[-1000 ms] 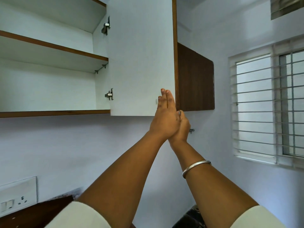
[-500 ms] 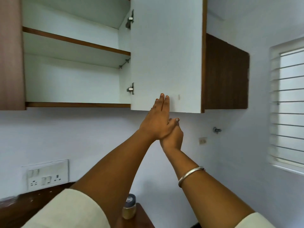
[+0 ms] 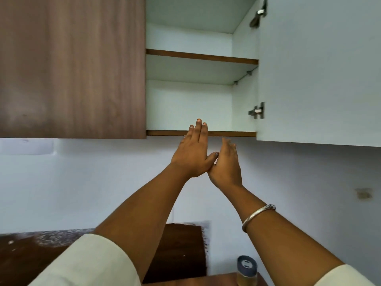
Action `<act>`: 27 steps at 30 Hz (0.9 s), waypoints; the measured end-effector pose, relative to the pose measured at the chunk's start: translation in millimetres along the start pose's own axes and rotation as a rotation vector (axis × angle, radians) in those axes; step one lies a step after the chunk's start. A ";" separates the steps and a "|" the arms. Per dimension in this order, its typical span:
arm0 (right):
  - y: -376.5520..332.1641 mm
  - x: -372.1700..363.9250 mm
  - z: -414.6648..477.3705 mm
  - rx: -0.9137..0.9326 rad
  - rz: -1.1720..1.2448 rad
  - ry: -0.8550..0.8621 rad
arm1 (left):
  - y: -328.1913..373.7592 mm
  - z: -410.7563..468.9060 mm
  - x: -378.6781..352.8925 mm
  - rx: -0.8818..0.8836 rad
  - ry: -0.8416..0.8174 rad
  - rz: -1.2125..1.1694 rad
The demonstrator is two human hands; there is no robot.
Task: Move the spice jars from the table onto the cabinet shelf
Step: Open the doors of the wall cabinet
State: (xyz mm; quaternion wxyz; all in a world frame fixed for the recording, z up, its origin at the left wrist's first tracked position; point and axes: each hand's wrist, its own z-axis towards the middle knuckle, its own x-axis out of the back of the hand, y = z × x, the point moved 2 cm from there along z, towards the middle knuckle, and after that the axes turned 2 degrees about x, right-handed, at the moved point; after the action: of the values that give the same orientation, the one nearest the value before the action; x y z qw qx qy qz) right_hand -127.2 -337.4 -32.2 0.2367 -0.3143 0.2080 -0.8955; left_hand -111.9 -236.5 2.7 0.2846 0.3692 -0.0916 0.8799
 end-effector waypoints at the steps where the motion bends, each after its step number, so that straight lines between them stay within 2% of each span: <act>1: -9.0 -16.8 5.9 0.029 -0.004 -0.013 | -19.5 0.1 1.4 0.006 -0.007 0.023; 7: -63.6 -103.8 40.7 0.226 -0.076 -0.114 | -126.3 2.6 12.3 0.050 0.026 0.182; 17: -118.0 -188.2 107.8 0.246 0.069 -0.067 | -252.7 19.2 8.9 0.044 0.116 0.473; 22: -135.6 -214.2 129.0 0.153 0.242 0.055 | -277.2 33.2 4.0 -0.078 0.360 0.632; 27: -137.2 -210.0 129.1 0.144 0.266 0.096 | -273.7 38.4 2.8 -0.027 0.421 0.642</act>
State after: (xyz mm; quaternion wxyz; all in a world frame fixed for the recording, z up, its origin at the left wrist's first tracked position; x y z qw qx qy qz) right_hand 62.9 -139.7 34.2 0.3648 -0.2232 0.1938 -0.8829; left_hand 65.1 -24.8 18.7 0.0121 0.1293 -0.1536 0.9796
